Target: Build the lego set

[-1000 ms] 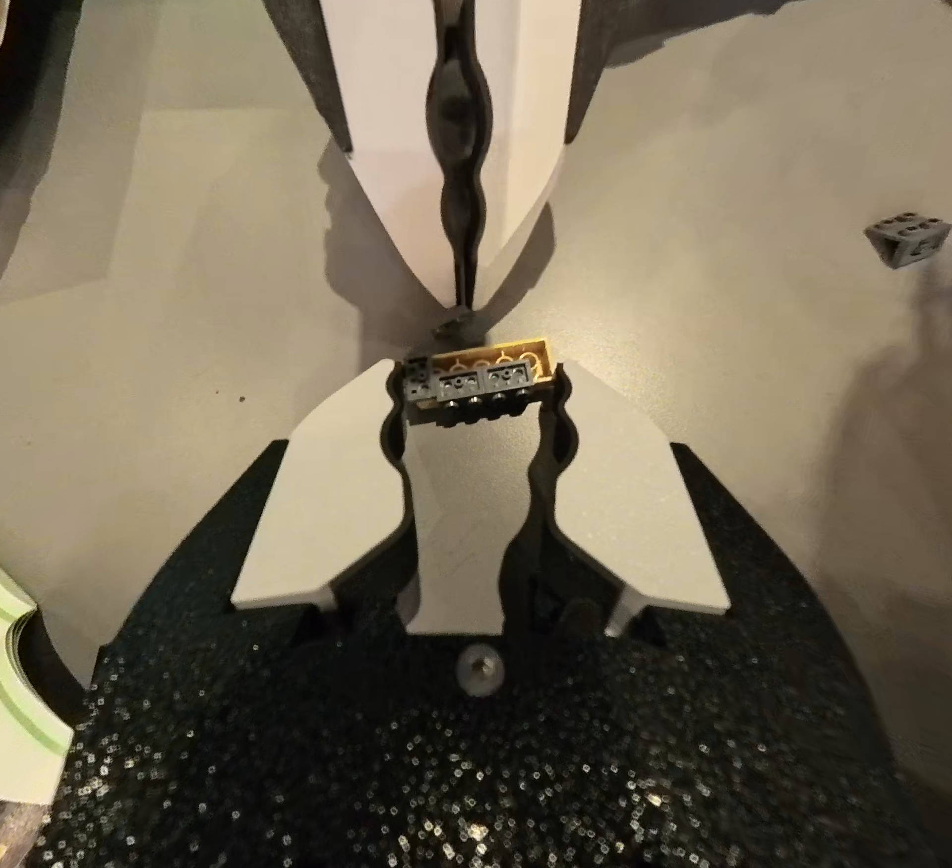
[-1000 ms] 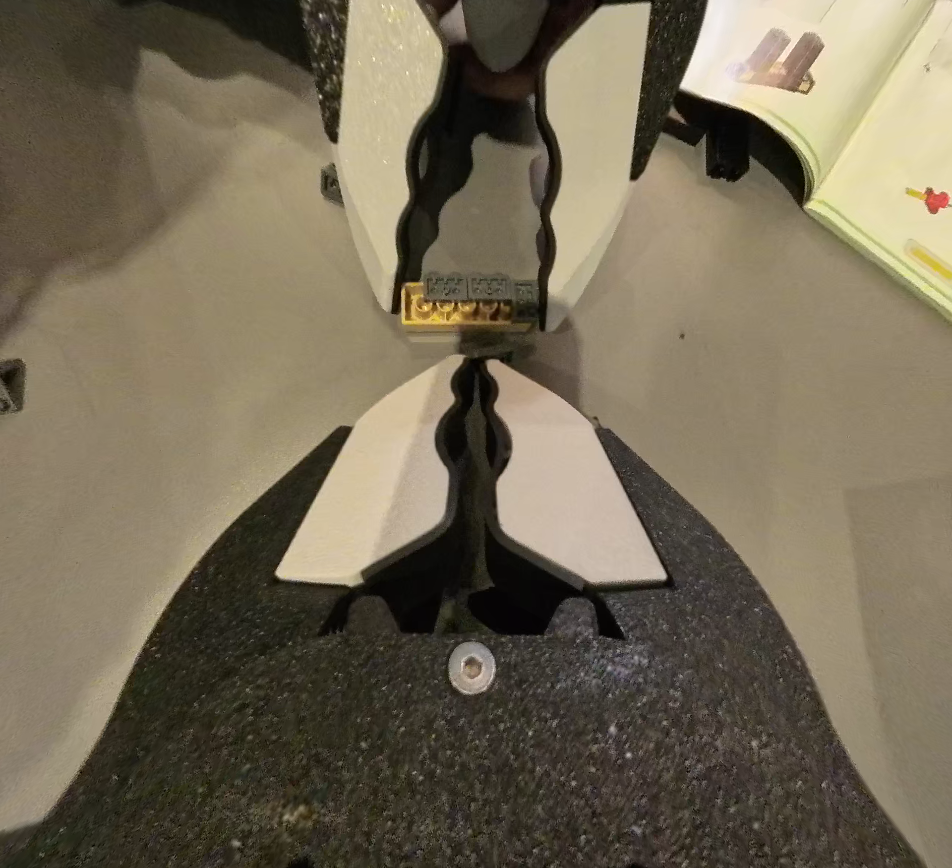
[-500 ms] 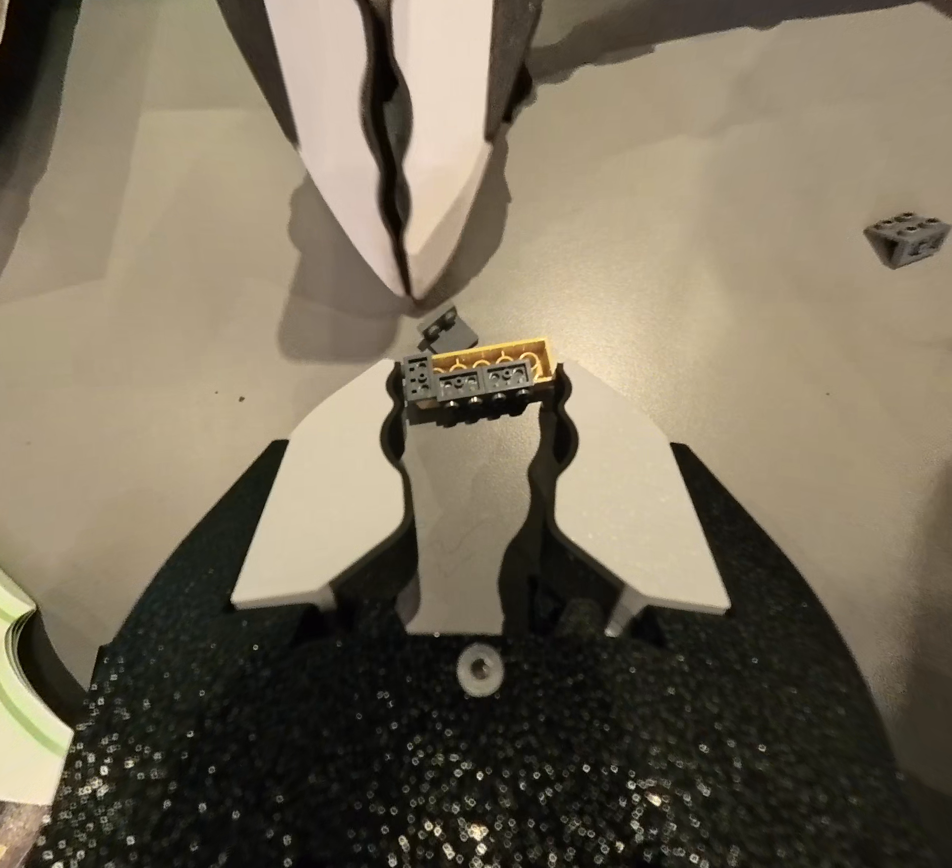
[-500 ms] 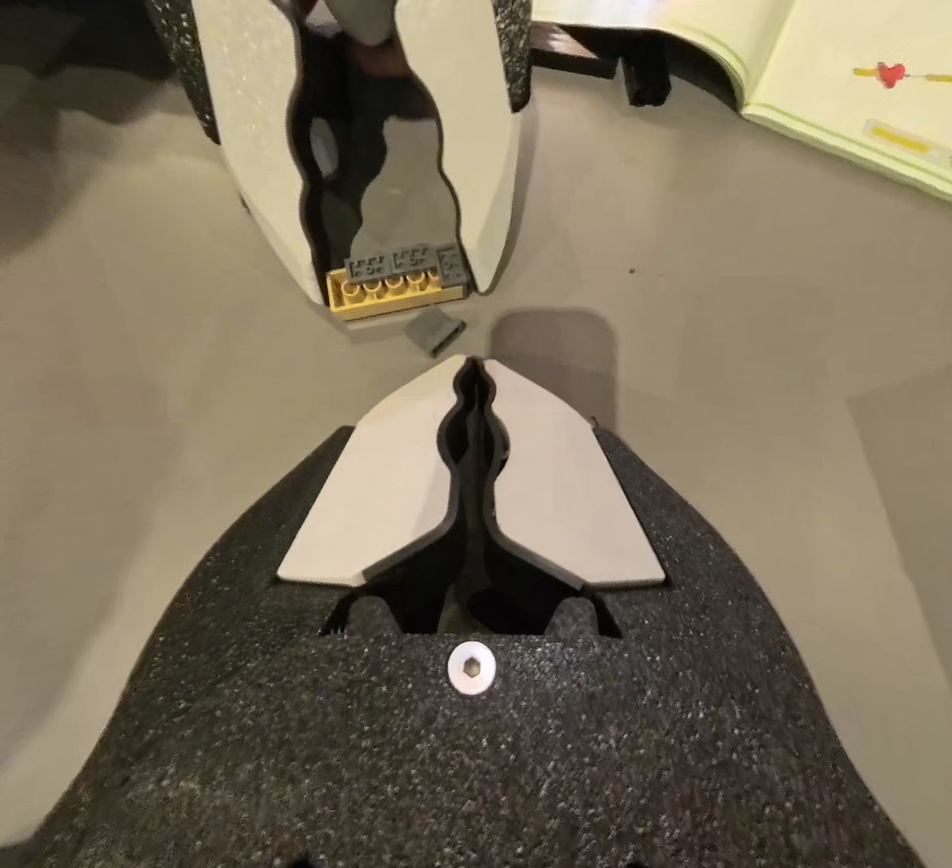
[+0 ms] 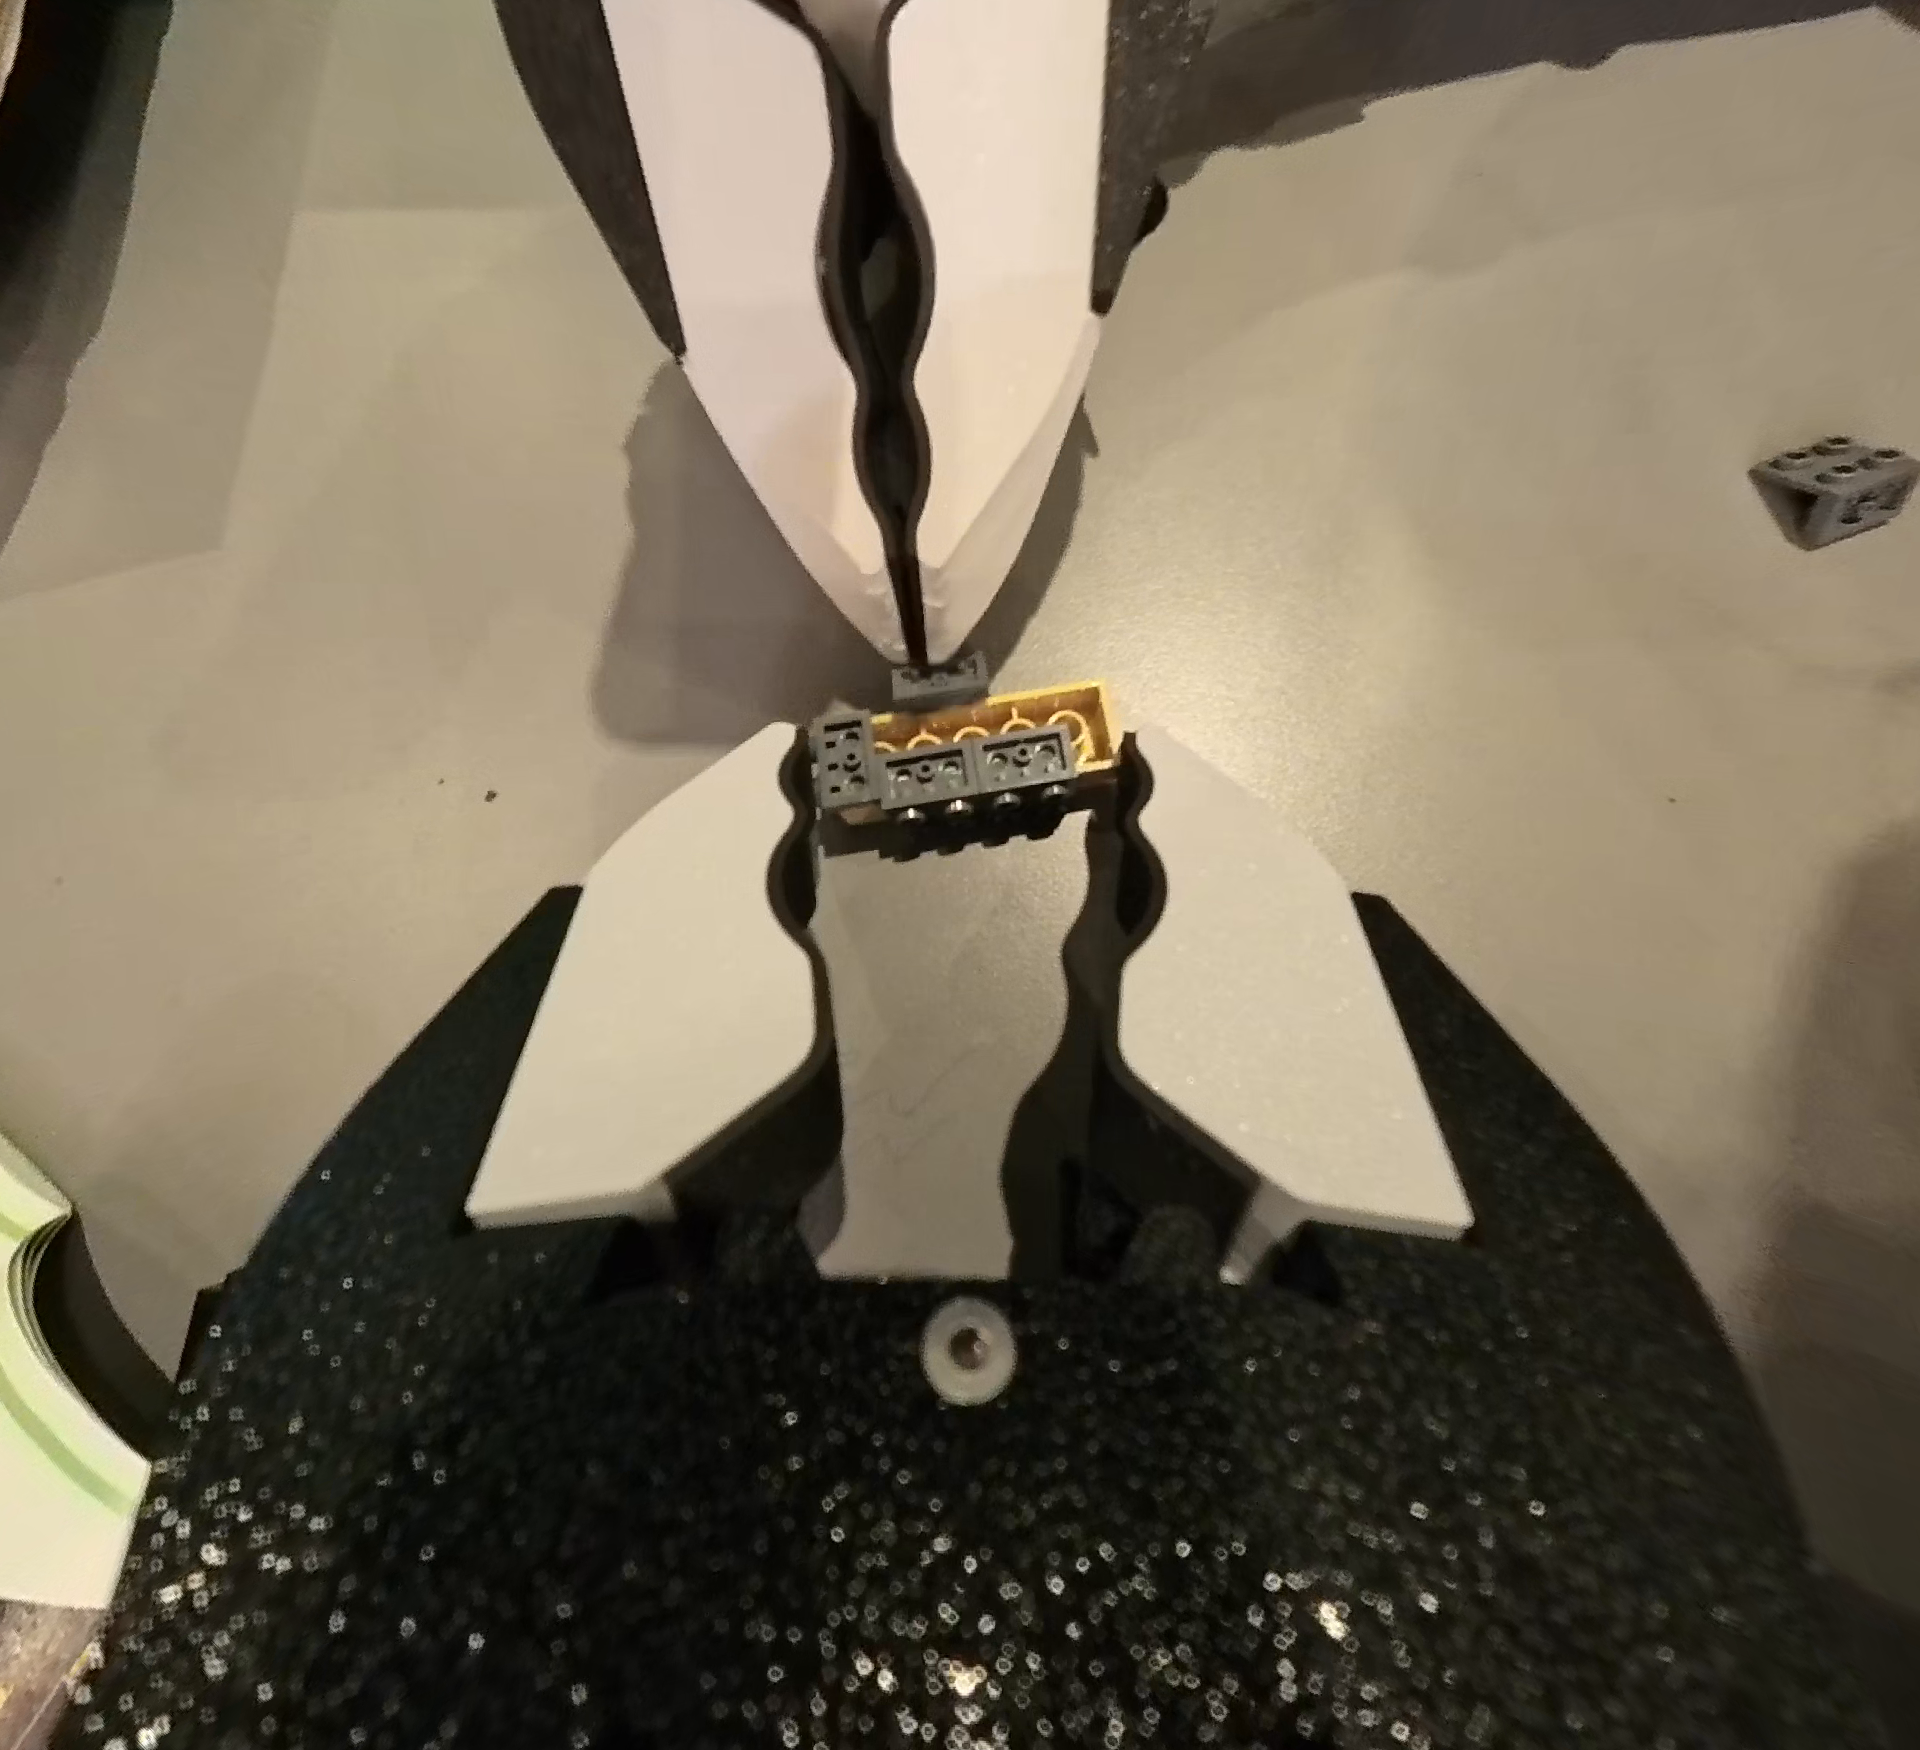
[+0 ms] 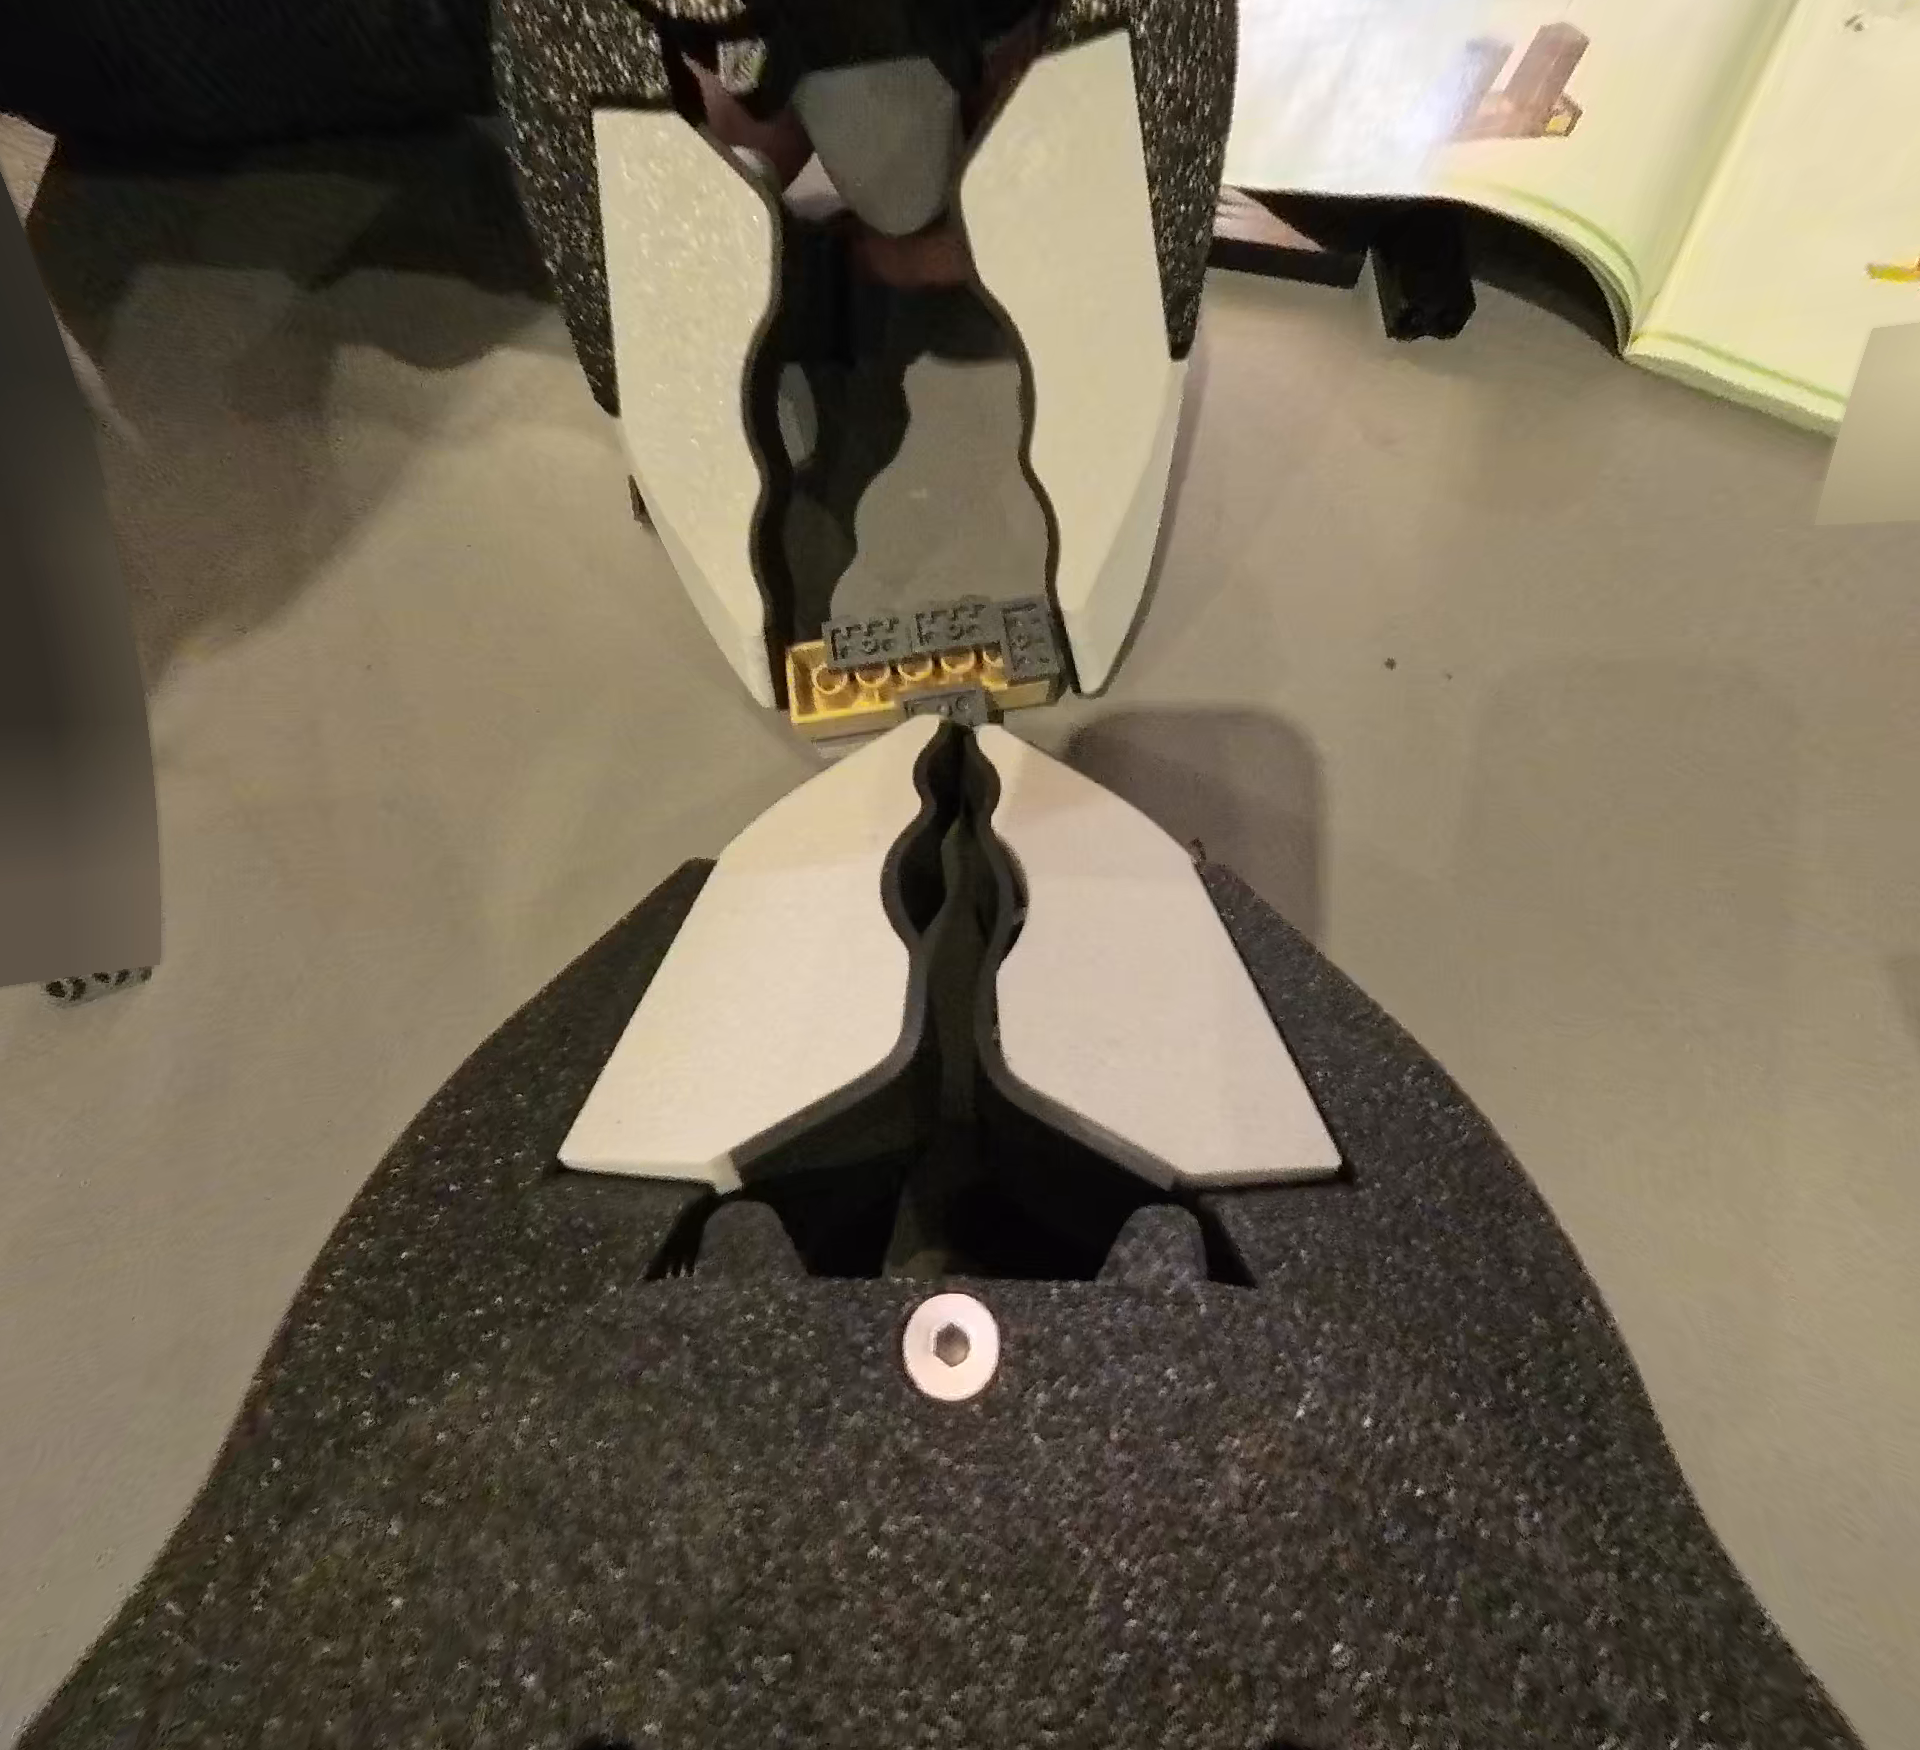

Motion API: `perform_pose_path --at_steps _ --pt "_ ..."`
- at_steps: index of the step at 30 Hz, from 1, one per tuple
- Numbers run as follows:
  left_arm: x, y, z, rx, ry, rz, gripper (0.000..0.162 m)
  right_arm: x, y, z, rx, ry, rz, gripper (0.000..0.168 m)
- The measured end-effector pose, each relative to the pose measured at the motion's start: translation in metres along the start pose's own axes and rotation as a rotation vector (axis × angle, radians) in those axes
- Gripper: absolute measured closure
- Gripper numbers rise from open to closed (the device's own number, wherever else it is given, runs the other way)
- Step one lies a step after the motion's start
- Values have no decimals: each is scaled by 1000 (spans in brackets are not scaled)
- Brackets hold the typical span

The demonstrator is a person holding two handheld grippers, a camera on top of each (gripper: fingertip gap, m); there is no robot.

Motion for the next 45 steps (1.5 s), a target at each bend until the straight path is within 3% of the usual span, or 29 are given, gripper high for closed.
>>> perform_pose_path --at_steps 16,28,45 --pt "0 0 0 0 1 2 106 3 8 -3 48 -95 105 168" --pt "0 0 0 0 0 2 106 -14 4 2 58 45 129 168" --pt "0 0 0 0 0 1 106 -11 8 -5 61 -21 167 168"
Point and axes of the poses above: each gripper's, where its closed fingertips meet, z back along the fingers, y out of its top, x = y × z across the jaws, the point moved 1 cm from there along z, back along the fingers, and after that the axes turned 11 degrees about -z, right-handed, at the moved point
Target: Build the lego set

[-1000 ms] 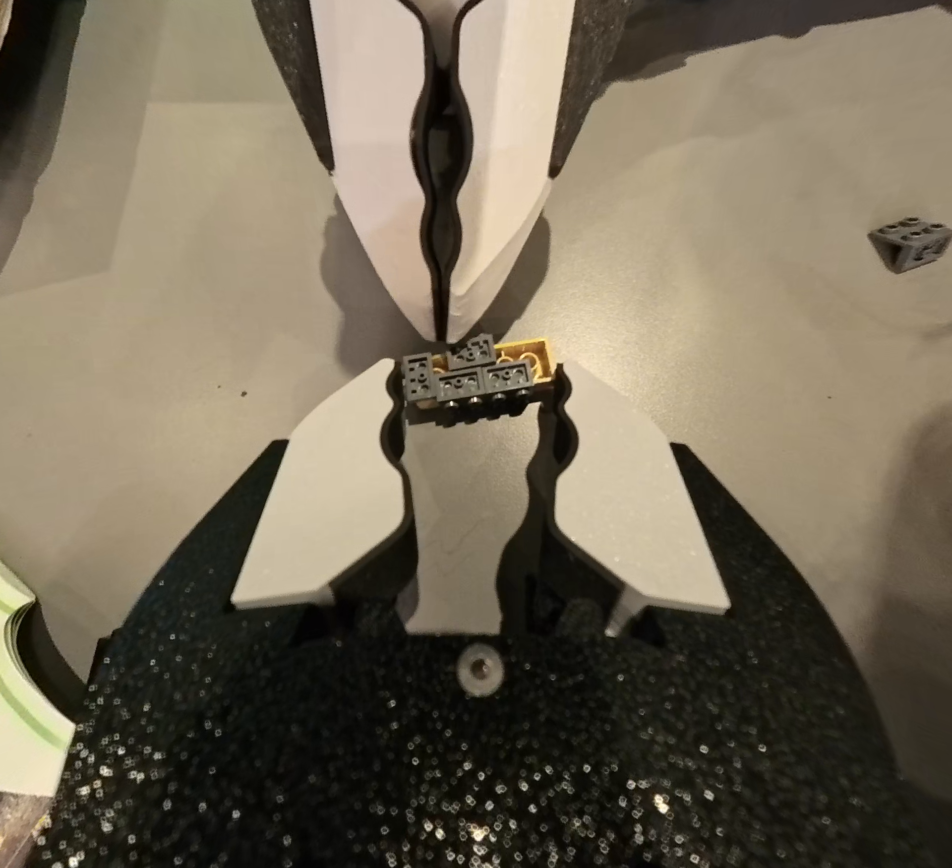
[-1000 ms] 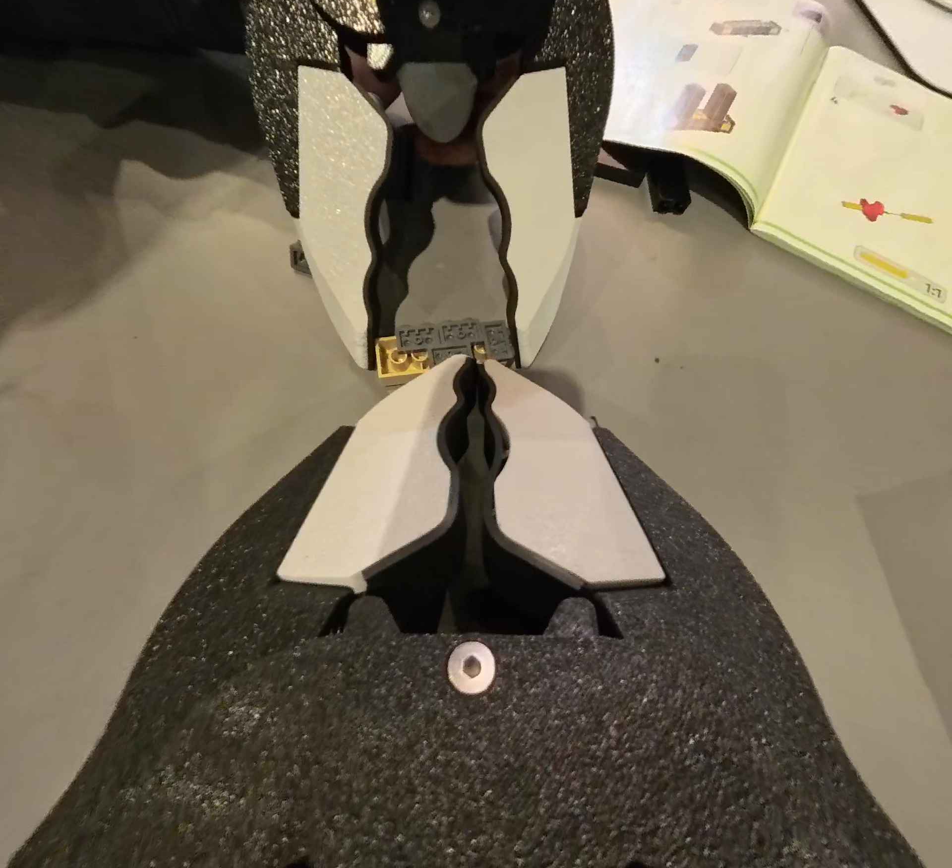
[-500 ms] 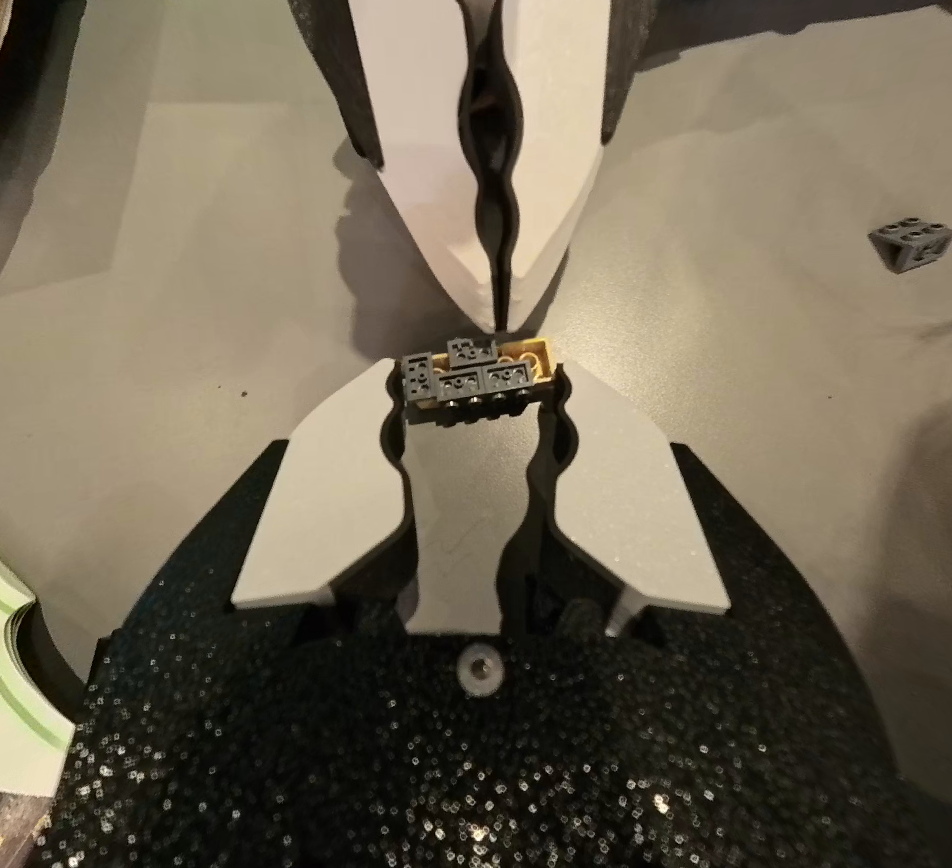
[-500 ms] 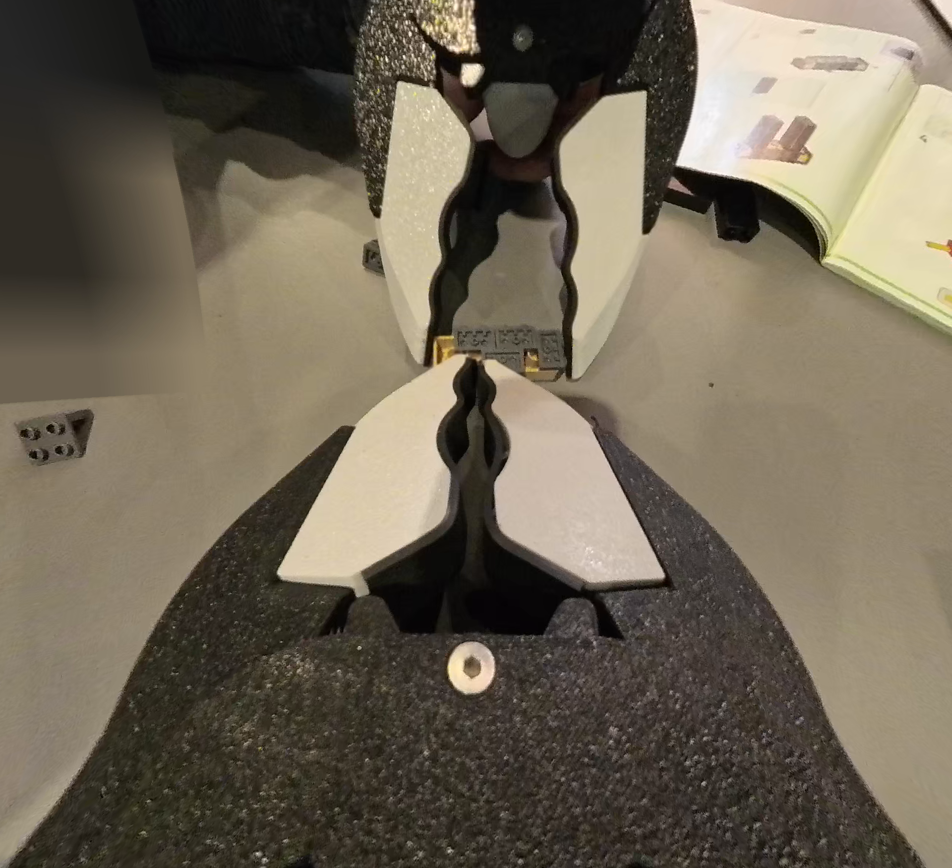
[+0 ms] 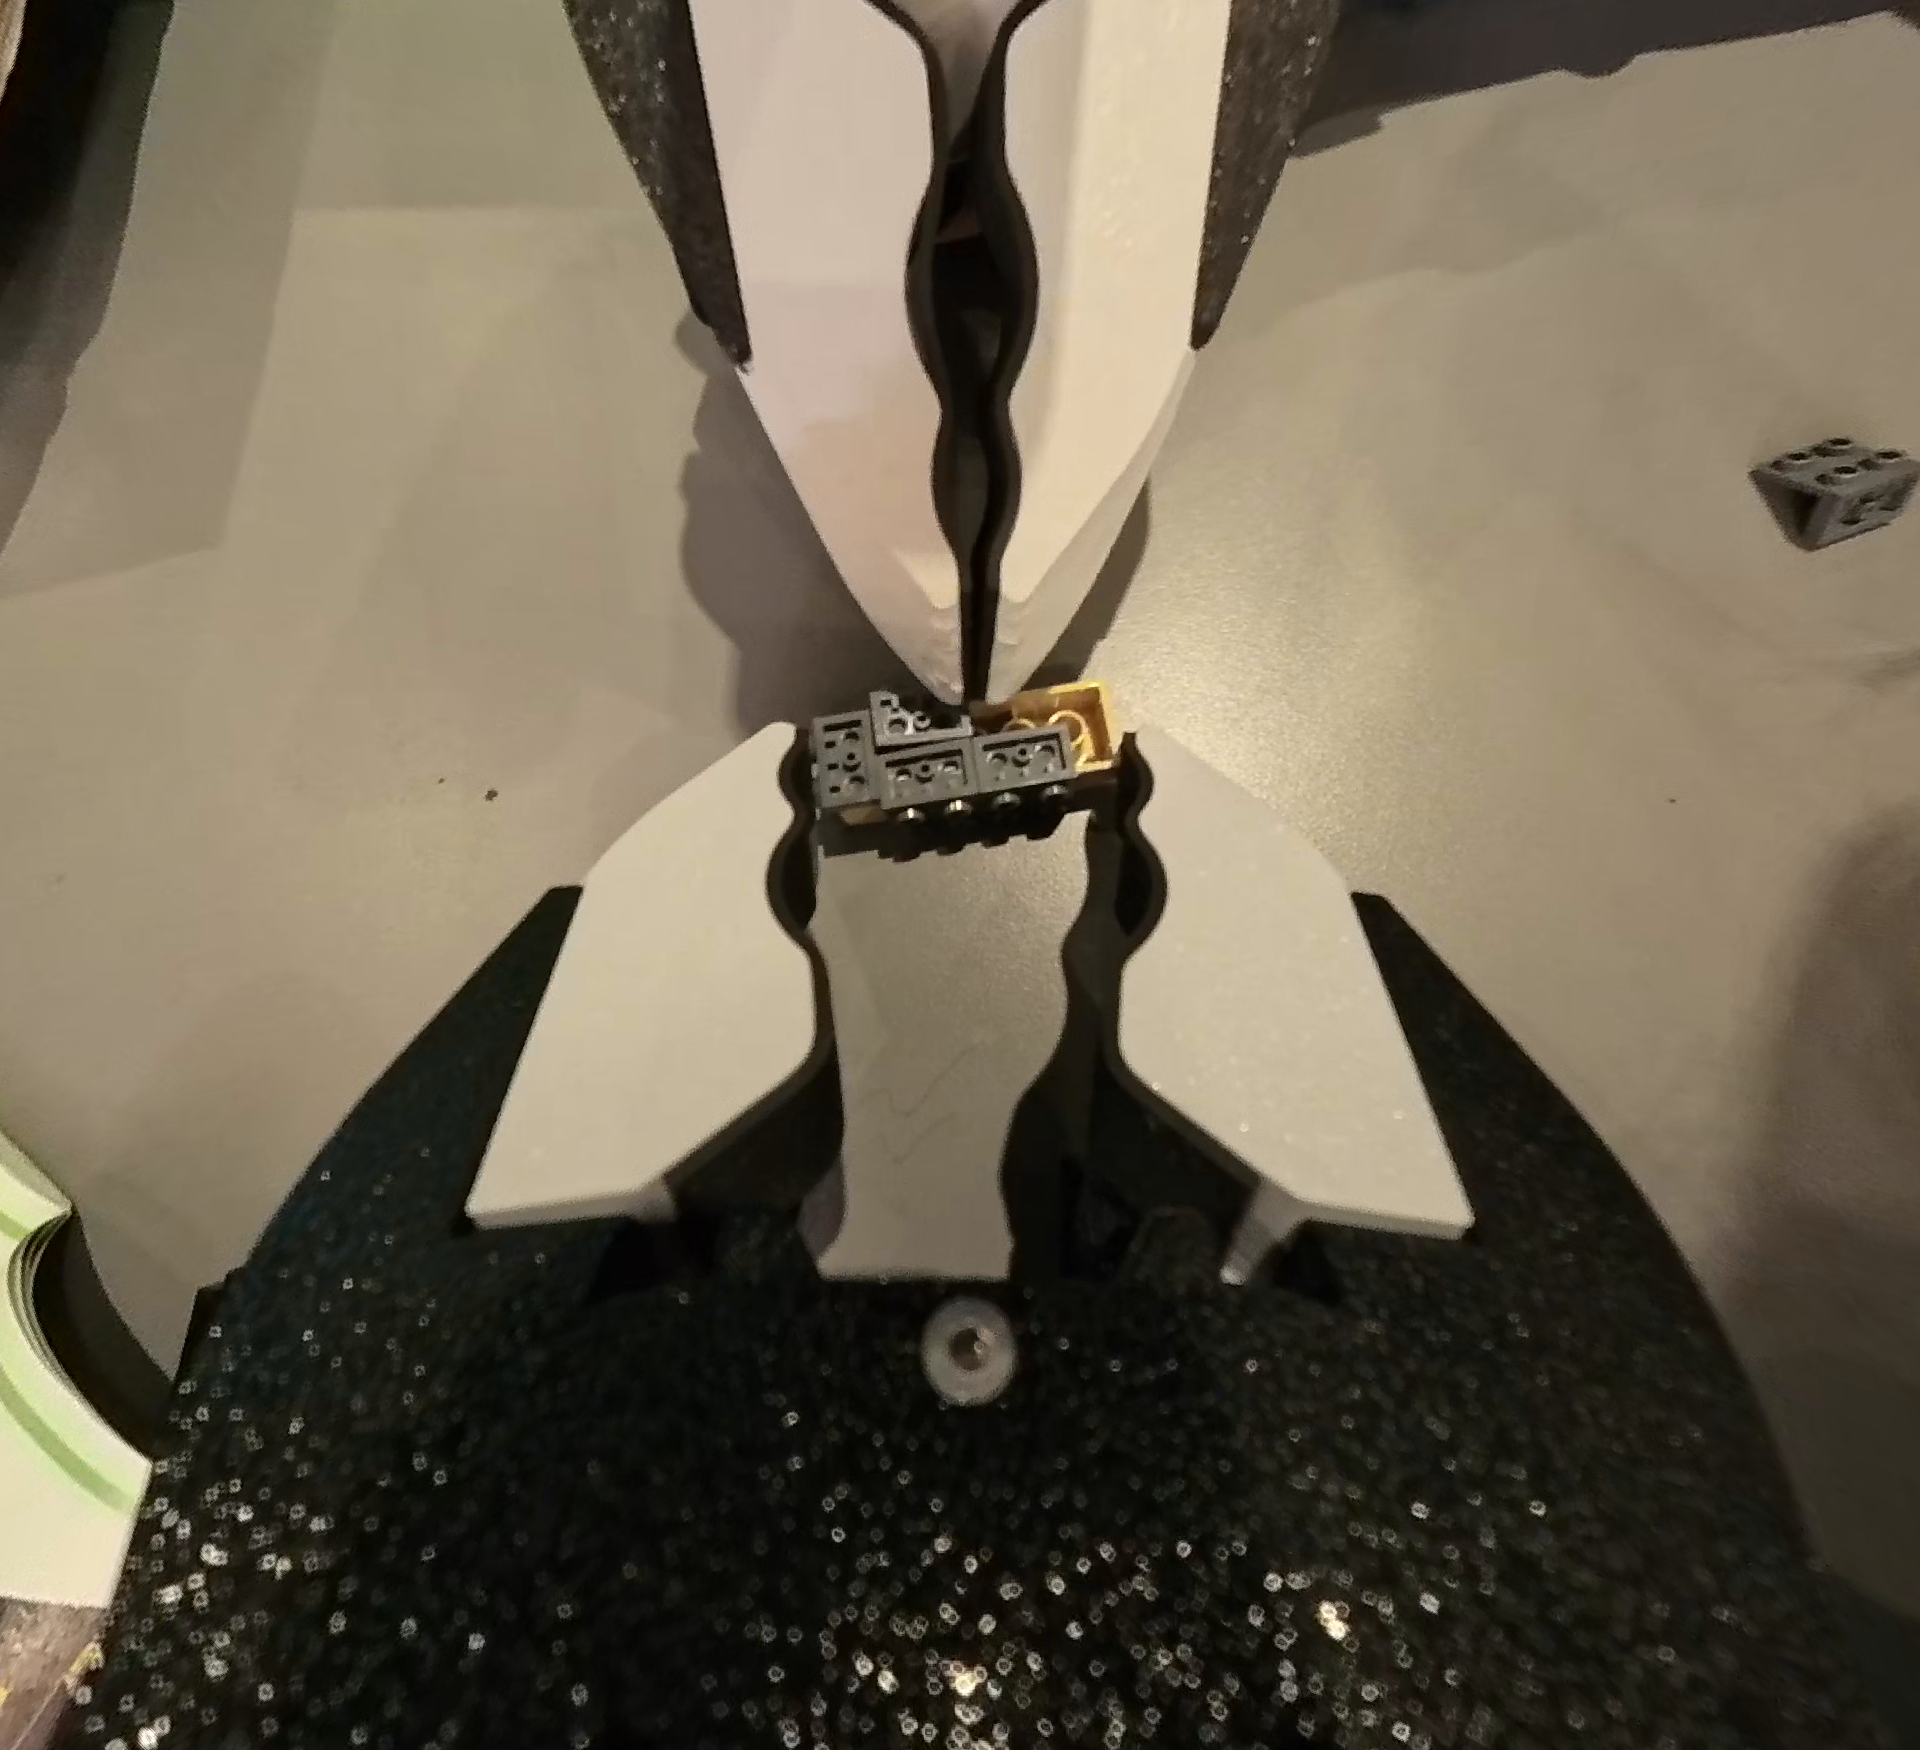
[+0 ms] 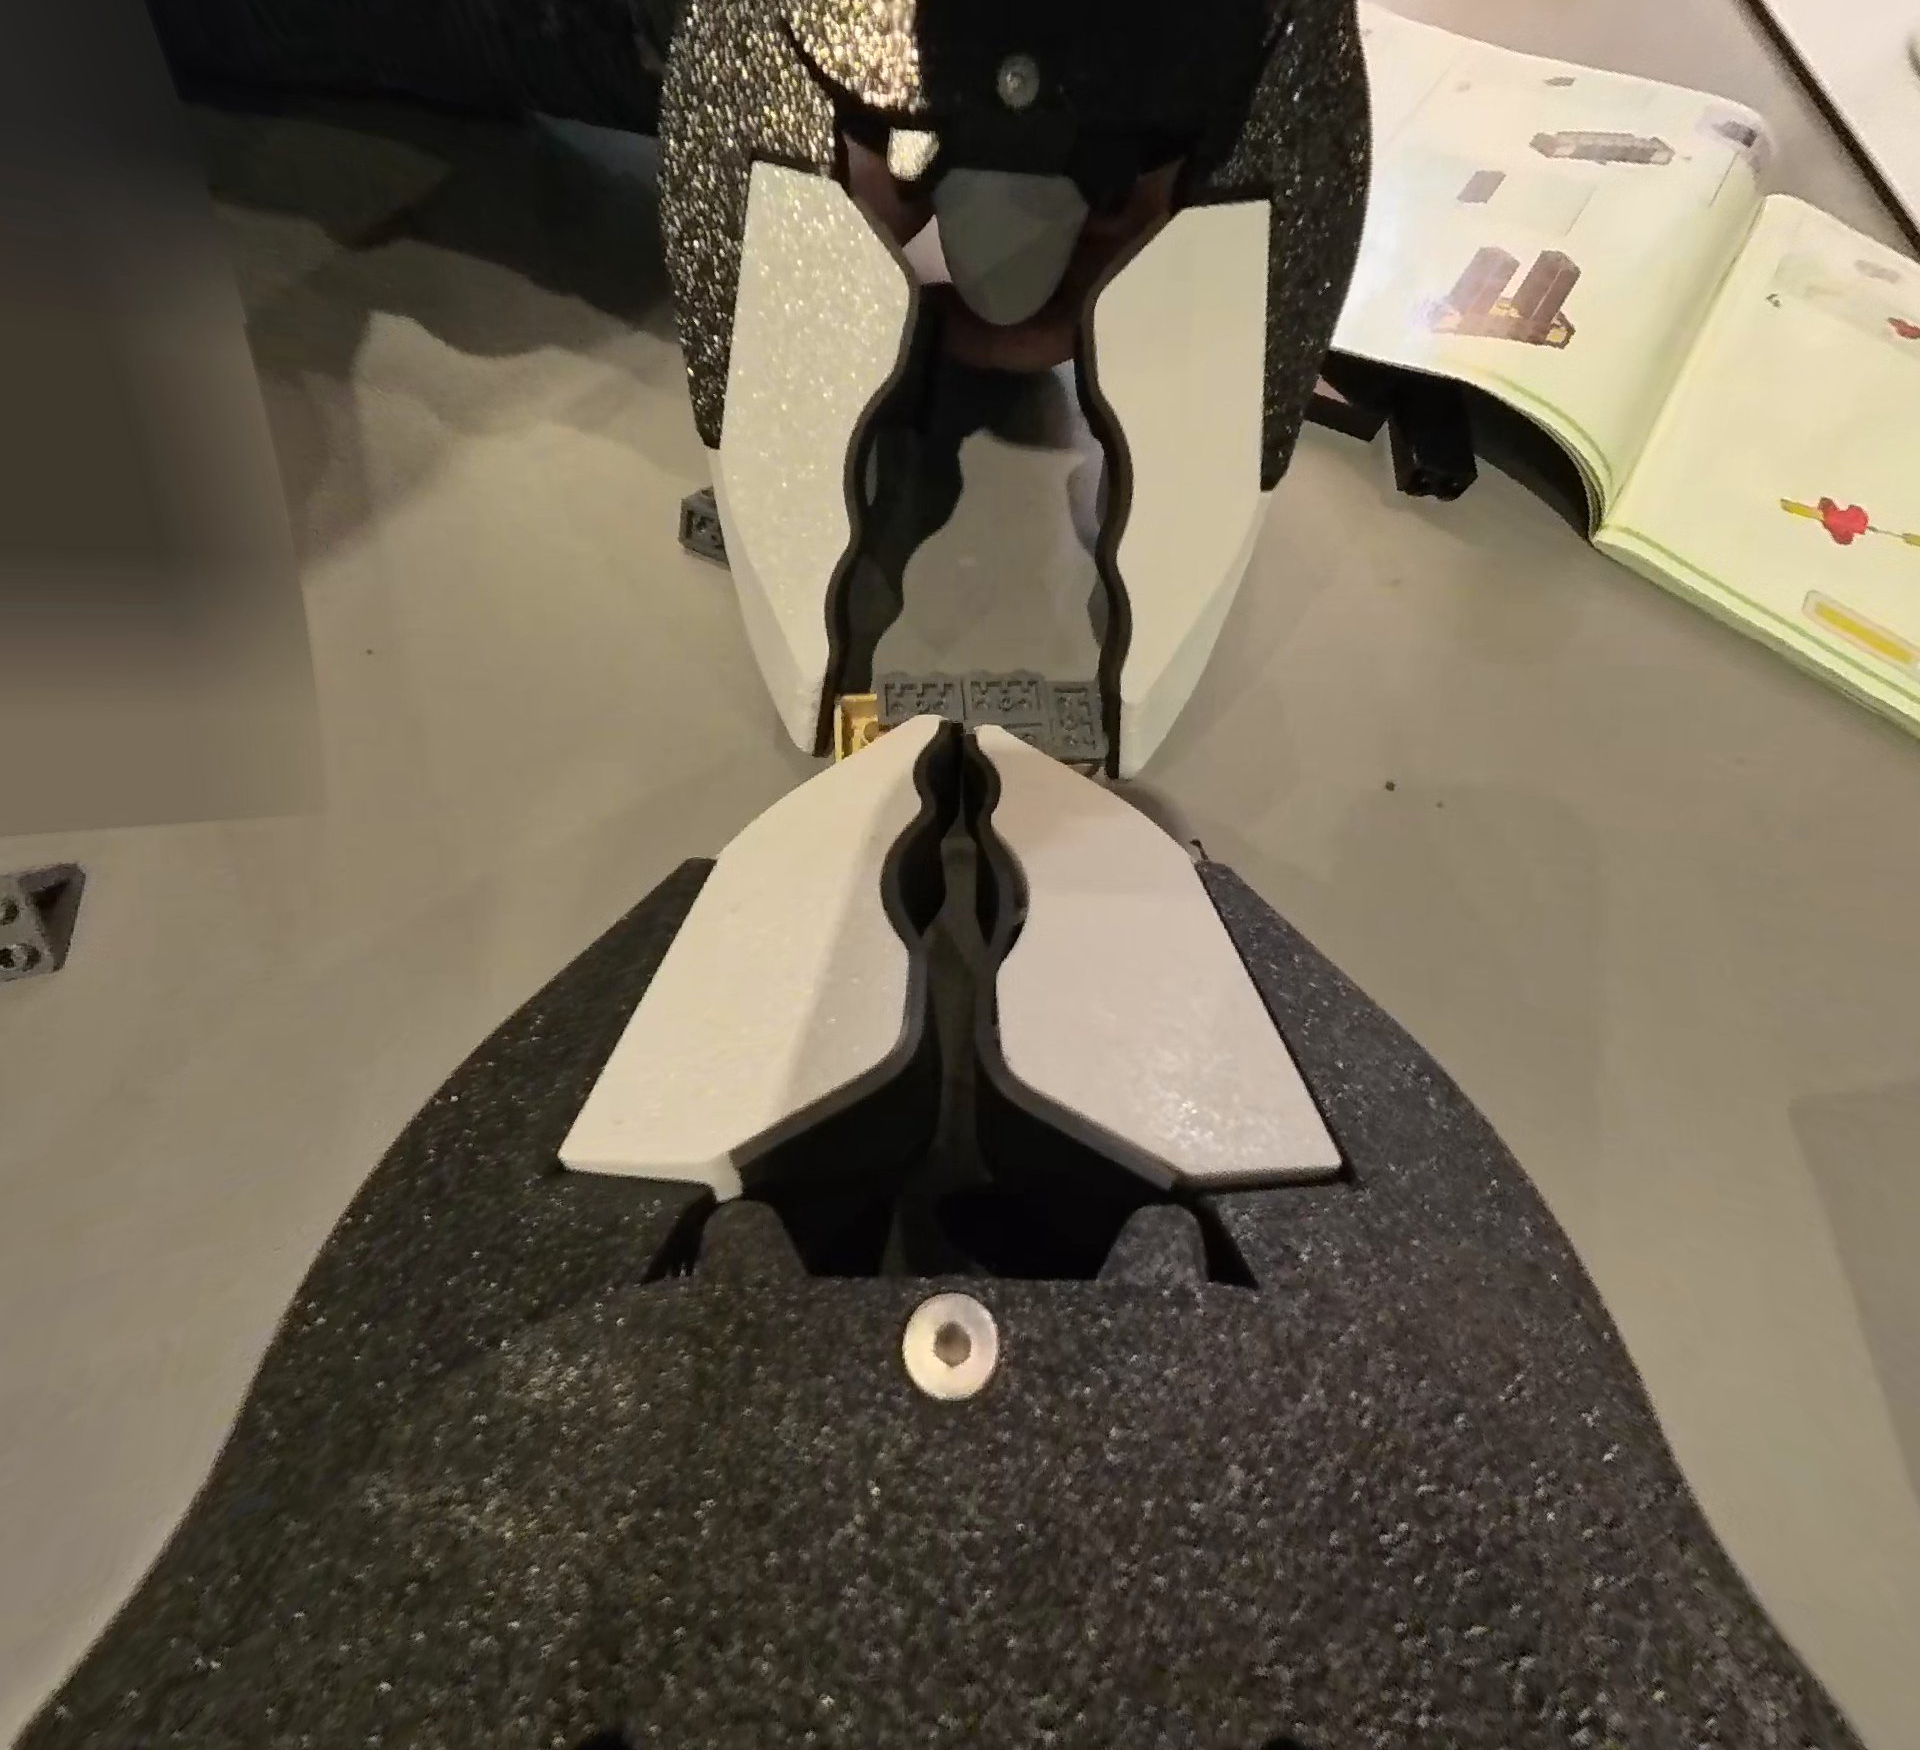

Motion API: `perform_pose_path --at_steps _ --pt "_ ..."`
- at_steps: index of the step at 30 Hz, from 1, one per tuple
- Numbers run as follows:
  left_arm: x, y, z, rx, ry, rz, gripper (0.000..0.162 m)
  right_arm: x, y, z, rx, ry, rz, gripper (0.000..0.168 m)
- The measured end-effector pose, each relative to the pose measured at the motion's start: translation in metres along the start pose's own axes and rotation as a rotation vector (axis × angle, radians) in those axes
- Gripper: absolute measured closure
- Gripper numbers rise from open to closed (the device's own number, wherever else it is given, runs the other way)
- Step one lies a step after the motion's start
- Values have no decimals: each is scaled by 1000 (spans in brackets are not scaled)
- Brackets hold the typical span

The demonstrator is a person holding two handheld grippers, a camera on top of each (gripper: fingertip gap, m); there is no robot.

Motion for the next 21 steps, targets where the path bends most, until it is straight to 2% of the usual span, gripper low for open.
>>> perform_pose_path --at_steps 21 --pt "0 0 0 -1 6 0 106 9 1 5 33 -21 -60 168"
Point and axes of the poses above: each gripper's, where its closed fingertips meet, z back along the fingers, y out of its top, x = y × z across the jaws, the point moved 1 cm from there along z, back along the fingers, and after that the axes turned 11 degrees about -z, right-handed, at the moved point
